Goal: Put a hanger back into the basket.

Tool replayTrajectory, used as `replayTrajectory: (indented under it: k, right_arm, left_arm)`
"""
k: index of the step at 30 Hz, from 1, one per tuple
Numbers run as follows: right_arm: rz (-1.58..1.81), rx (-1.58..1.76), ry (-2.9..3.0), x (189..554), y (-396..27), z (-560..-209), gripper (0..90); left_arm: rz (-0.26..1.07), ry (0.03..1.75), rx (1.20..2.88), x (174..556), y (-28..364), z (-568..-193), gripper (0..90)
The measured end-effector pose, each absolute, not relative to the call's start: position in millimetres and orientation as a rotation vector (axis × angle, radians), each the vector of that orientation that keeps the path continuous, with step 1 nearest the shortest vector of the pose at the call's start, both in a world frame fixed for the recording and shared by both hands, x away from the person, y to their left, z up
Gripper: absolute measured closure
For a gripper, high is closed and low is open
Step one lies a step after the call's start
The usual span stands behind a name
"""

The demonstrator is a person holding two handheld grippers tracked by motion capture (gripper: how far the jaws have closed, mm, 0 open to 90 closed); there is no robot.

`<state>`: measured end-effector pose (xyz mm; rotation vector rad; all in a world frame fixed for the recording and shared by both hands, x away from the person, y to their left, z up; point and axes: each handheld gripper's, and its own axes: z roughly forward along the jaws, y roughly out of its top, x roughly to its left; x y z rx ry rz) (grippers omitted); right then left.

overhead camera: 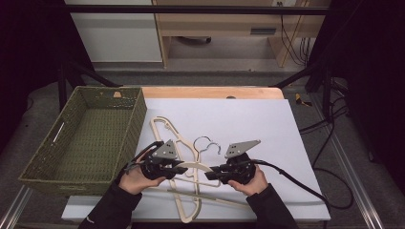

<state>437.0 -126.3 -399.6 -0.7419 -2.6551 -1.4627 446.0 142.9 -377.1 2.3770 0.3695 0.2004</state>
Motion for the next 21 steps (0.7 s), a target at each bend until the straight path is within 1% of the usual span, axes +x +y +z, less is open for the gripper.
replayTrajectory:
  k: [4,5,6,7,8,9,10,12,13,14,15,16,17,18,19,20,21]
  right_arm:
    - [-1.484,-0.771,-2.676,437,-128,-400,73.0]
    - [-1.502,-0.774,-2.682,436,-129,-399,71.6]
    - [-1.537,-0.782,-2.698,436,-131,-397,67.3]
    - [-1.537,-0.782,-2.698,436,-131,-397,67.3]
    - [-1.576,-0.788,-2.716,435,-132,-396,63.9]
    - [-1.576,-0.788,-2.716,435,-132,-396,63.9]
    - [-1.609,-0.795,-2.735,434,-133,-395,59.7]
    - [-1.623,-0.796,-2.738,434,-134,-394,57.9]
    - [-1.639,-0.804,-2.750,434,-136,-393,54.1]
    - [-1.639,-0.804,-2.750,434,-136,-393,54.1]
    - [-1.650,-0.809,-2.748,433,-137,-392,51.8]
    - [-1.676,-0.828,-2.740,433,-142,-389,47.0]
    - [-1.676,-0.828,-2.740,433,-142,-389,47.0]
    - [-1.699,-0.845,-2.730,432,-145,-388,44.1]
    - [-1.726,-0.862,-2.719,432,-149,-386,40.7]
    - [-1.788,-0.913,-2.690,432,-159,-383,35.2]
    - [-1.788,-0.913,-2.690,432,-159,-383,35.2]
  left_arm:
    - [0.191,0.375,2.370,442,140,-376,79.5]
    - [0.176,0.394,2.343,441,139,-376,80.3]
    - [0.172,0.388,2.343,441,139,-375,81.6]
    - [0.166,0.394,2.332,440,138,-375,81.6]
    - [0.154,0.399,2.318,438,137,-375,82.9]
    - [0.148,0.399,2.309,437,136,-374,82.9]
    - [0.146,0.400,2.303,436,136,-374,84.0]
    - [0.143,0.407,2.286,434,133,-373,84.5]
    - [0.136,0.406,2.280,433,133,-373,85.7]
    - [0.135,0.409,2.271,432,132,-372,85.7]
    - [0.146,0.412,2.269,431,131,-372,85.9]
    - [0.157,0.423,2.261,430,131,-371,86.2]
    - [0.169,0.437,2.253,429,132,-370,86.2]
    - [0.179,0.458,2.240,429,133,-369,86.2]
    - [0.196,0.471,2.234,430,135,-368,86.2]
    - [0.205,0.498,2.208,430,137,-367,86.3]
    - [0.213,0.517,2.189,430,139,-365,86.3]
